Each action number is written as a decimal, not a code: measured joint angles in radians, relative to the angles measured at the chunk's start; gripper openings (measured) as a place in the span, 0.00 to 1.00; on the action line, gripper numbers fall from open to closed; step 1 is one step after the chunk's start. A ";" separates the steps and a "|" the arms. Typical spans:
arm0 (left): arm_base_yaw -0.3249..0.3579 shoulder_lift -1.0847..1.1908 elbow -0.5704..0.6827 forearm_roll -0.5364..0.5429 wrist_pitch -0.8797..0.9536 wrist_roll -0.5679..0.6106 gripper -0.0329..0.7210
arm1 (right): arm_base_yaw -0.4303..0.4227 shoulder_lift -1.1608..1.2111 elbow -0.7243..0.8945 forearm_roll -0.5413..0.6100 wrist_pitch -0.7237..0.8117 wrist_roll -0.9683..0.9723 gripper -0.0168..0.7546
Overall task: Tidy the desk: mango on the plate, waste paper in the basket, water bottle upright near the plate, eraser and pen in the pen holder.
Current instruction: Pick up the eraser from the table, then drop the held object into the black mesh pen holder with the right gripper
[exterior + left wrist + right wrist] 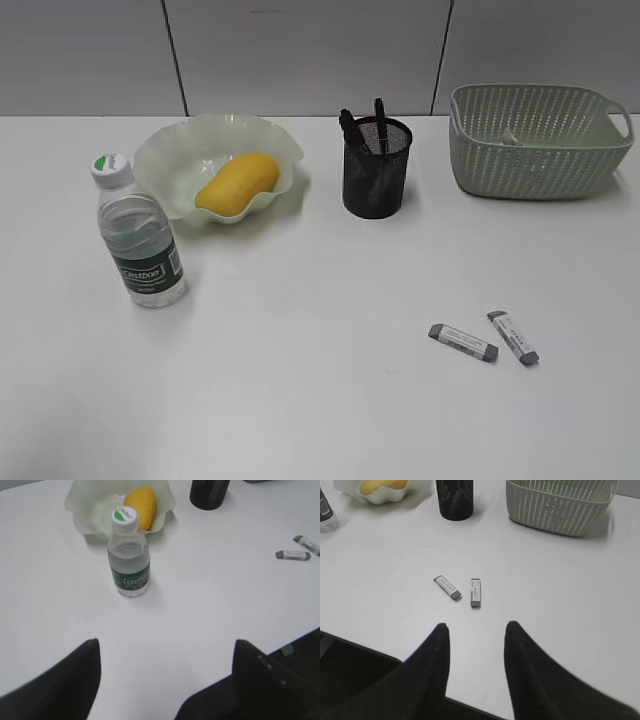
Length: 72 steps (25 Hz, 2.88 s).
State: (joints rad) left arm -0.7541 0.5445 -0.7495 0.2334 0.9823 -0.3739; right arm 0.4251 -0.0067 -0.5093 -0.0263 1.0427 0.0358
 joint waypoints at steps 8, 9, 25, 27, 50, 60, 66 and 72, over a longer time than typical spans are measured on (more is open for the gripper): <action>0.000 -0.423 0.199 -0.070 0.082 0.117 0.82 | 0.000 0.000 0.000 -0.001 -0.001 0.001 0.42; 0.000 -0.442 0.206 -0.080 0.084 0.129 0.82 | 0.000 -0.001 0.000 -0.001 -0.003 0.001 0.42; 0.220 -0.528 0.210 -0.091 0.080 0.153 0.74 | 0.000 1.295 -0.208 -0.063 -0.418 0.033 0.52; 0.293 -0.530 0.210 -0.091 0.080 0.153 0.72 | 0.000 1.491 -0.294 -0.065 -0.418 0.046 0.57; 0.508 -0.550 0.210 -0.094 0.080 0.153 0.62 | -0.059 1.931 -0.491 -0.063 -0.486 0.024 0.50; 0.508 -0.550 0.210 -0.094 0.080 0.153 0.62 | -0.059 1.966 -0.500 -0.033 -0.493 0.018 0.22; 0.508 -0.550 0.210 -0.094 0.080 0.153 0.62 | -0.059 1.838 -0.497 -0.014 -0.702 0.015 0.22; 0.508 -0.550 0.210 -0.094 0.080 0.153 0.62 | -0.059 1.748 -0.498 -0.032 -1.374 0.014 0.22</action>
State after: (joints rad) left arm -0.2464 -0.0057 -0.5395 0.1390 1.0622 -0.2212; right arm 0.3659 1.7411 -1.0072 -0.0578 -0.3311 0.0495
